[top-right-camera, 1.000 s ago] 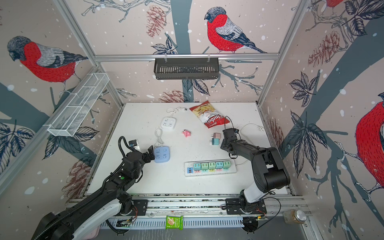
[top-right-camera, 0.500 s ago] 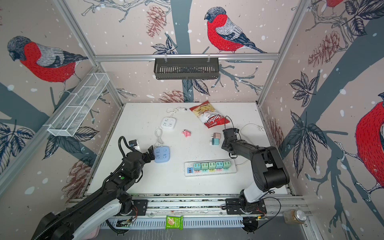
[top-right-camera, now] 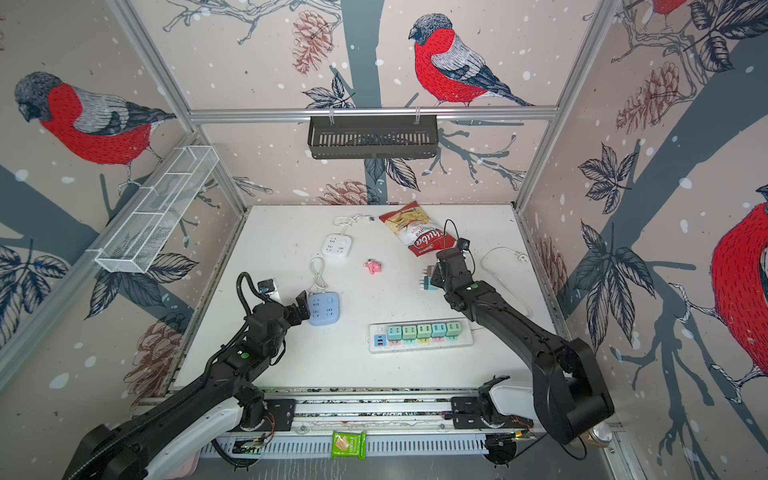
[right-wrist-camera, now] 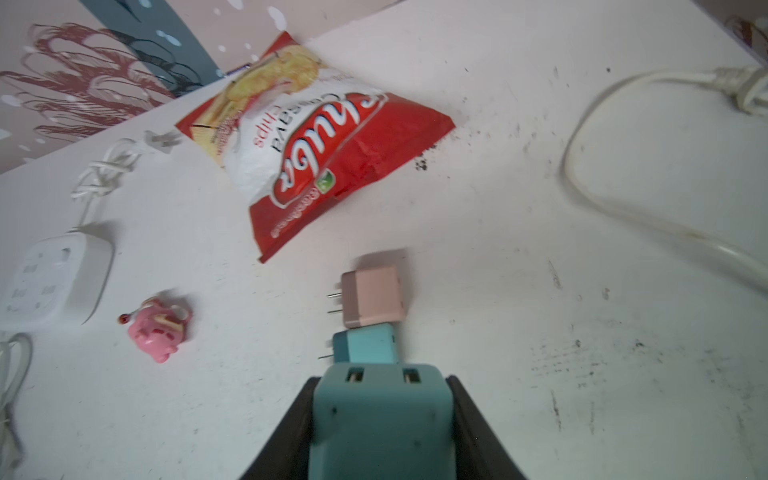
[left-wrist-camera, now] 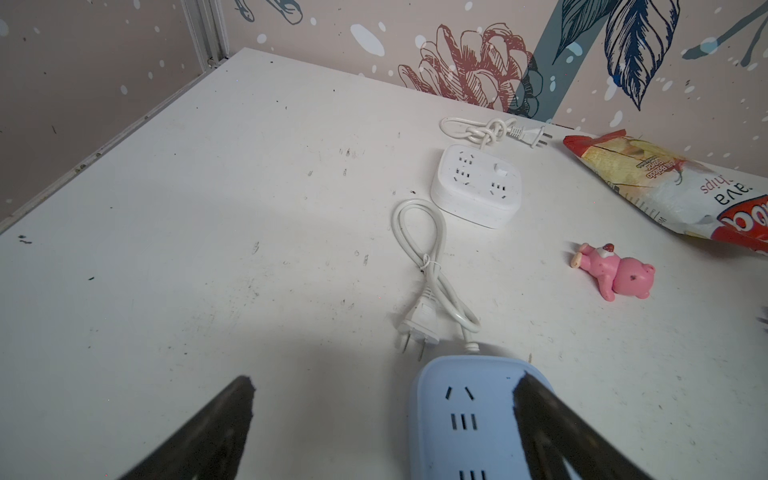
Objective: Insert the plug
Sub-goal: 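Close the right gripper on the teal adapter and lift it, then carry the teal adapter toward the left gripper while the left reaches to meet it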
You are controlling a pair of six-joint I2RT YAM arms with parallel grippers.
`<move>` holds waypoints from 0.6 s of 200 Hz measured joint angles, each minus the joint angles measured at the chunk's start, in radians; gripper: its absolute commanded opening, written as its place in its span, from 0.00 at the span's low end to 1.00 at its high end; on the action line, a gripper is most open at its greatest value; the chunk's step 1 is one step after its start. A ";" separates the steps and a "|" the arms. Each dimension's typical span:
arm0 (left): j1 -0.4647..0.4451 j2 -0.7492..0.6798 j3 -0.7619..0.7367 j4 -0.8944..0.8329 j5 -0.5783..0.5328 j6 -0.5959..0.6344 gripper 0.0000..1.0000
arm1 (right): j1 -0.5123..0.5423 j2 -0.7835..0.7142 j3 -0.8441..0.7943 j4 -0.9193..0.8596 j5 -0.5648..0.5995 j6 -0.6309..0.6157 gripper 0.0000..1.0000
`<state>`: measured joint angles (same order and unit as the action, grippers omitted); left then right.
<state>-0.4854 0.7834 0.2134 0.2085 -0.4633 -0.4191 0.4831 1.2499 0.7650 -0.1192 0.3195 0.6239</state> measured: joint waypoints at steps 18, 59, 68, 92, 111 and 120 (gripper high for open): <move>0.000 -0.002 0.000 0.006 0.000 0.000 0.97 | 0.077 -0.058 -0.021 0.051 0.050 -0.038 0.33; 0.000 -0.003 0.000 0.011 0.000 0.000 0.97 | 0.259 -0.178 -0.163 0.227 0.125 -0.183 0.33; 0.000 -0.003 0.000 0.011 0.002 0.000 0.97 | 0.291 -0.200 -0.196 0.281 0.125 -0.216 0.33; 0.000 -0.004 0.001 0.020 0.031 0.000 0.97 | 0.361 -0.251 -0.282 0.429 0.119 -0.321 0.33; 0.000 -0.015 0.038 -0.006 0.087 -0.005 0.97 | 0.409 -0.283 -0.345 0.552 0.071 -0.412 0.29; 0.000 -0.029 0.072 -0.023 0.114 -0.013 0.97 | 0.431 -0.292 -0.378 0.623 0.048 -0.465 0.29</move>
<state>-0.4854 0.7547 0.2855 0.1856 -0.3489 -0.4324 0.9138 0.9577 0.3866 0.5037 0.3676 0.1585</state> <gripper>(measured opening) 0.972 0.447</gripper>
